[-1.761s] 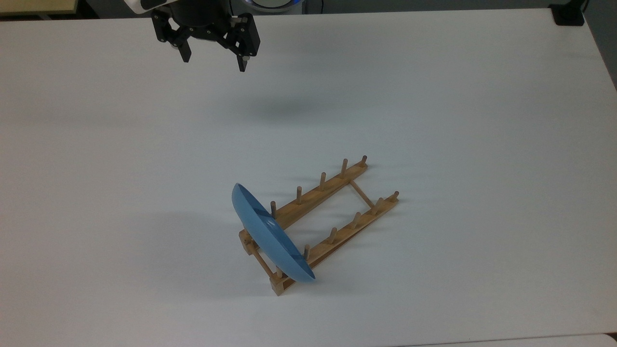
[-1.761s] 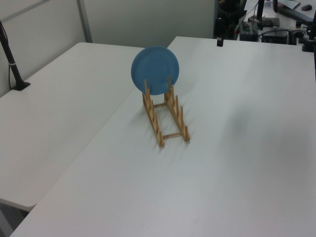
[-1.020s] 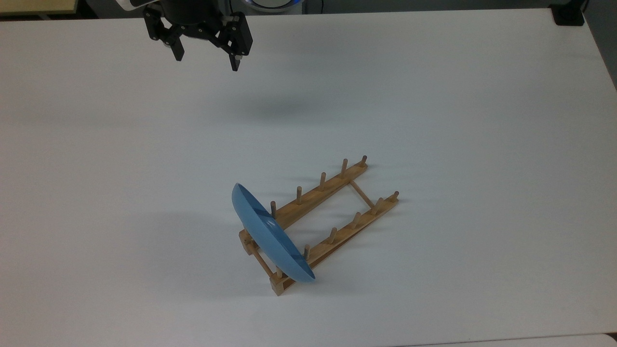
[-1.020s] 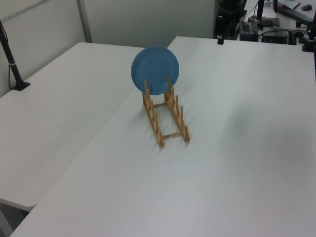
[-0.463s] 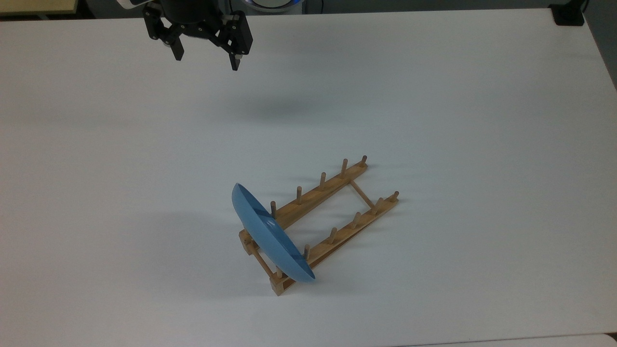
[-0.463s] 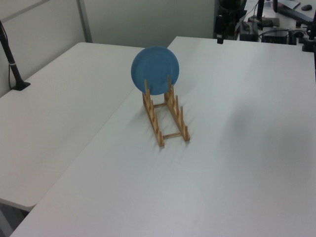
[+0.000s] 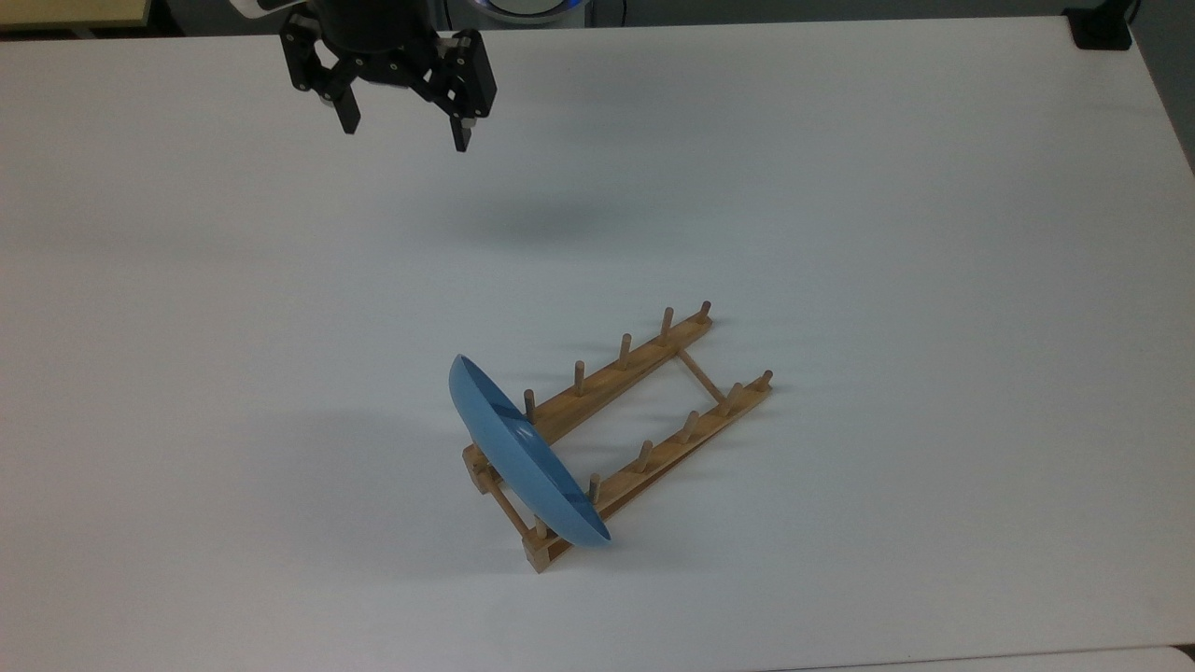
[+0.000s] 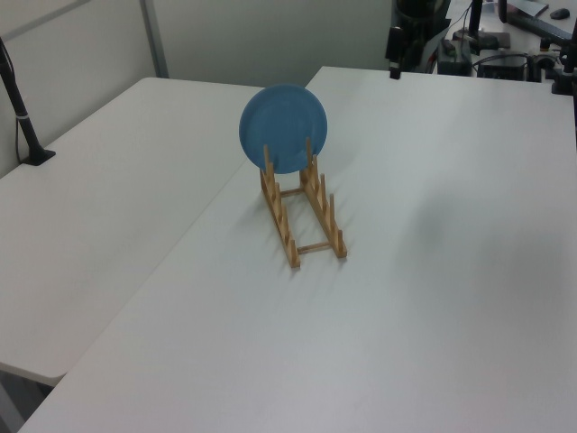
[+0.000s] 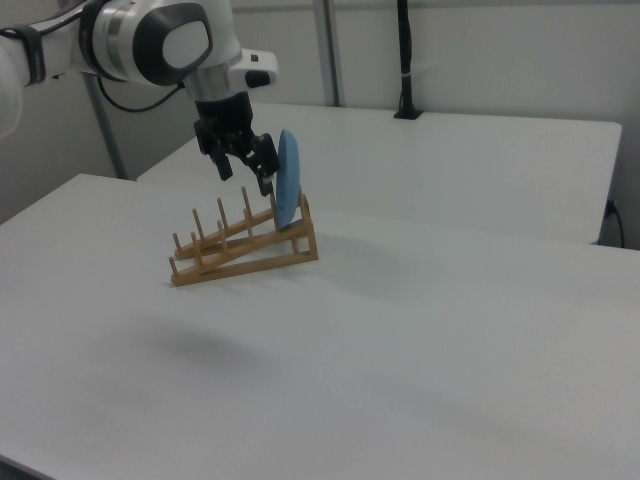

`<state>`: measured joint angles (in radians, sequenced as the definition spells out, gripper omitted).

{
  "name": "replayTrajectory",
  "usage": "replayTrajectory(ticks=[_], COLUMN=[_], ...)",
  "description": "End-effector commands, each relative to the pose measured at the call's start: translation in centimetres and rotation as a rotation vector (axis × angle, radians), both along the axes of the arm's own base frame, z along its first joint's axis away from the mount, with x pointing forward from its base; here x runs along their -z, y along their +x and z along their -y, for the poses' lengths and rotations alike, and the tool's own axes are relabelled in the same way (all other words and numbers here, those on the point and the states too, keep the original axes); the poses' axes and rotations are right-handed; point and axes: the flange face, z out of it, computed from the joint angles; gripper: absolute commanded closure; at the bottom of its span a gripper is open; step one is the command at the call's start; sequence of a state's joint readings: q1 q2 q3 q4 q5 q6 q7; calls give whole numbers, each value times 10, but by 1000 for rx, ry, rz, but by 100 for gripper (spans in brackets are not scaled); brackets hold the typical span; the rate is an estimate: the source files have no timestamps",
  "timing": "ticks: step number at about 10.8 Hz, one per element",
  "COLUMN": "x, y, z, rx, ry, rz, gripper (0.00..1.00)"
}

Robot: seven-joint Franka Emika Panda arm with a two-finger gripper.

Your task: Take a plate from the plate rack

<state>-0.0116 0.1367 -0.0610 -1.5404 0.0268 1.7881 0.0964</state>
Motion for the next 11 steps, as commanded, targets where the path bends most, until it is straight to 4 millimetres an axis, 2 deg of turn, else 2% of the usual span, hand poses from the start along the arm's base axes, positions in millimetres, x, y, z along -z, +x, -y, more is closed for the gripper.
replayTrajectory(ticks=[1,2,3,5,6,7,8,9,10,11], x=[-29,-45,-51,-54,-41,-42,-28,-18,2,10], y=[1,10,18,26,33,43,59,72,85,94], z=[-45,-62,-75,-99,-117,-131,-127,-131,-136,-135], rx=[-110,-156,-191,-279,-336,-362,-351,-355,-371,-376], ry=[-5,-64,-123,-279,-355,-399,-430,-446,-459,-481], rz=[113,226,313,380,371,388,376,385,393,407], gripper=[0,0,0,0,0,0,0,0,4,8])
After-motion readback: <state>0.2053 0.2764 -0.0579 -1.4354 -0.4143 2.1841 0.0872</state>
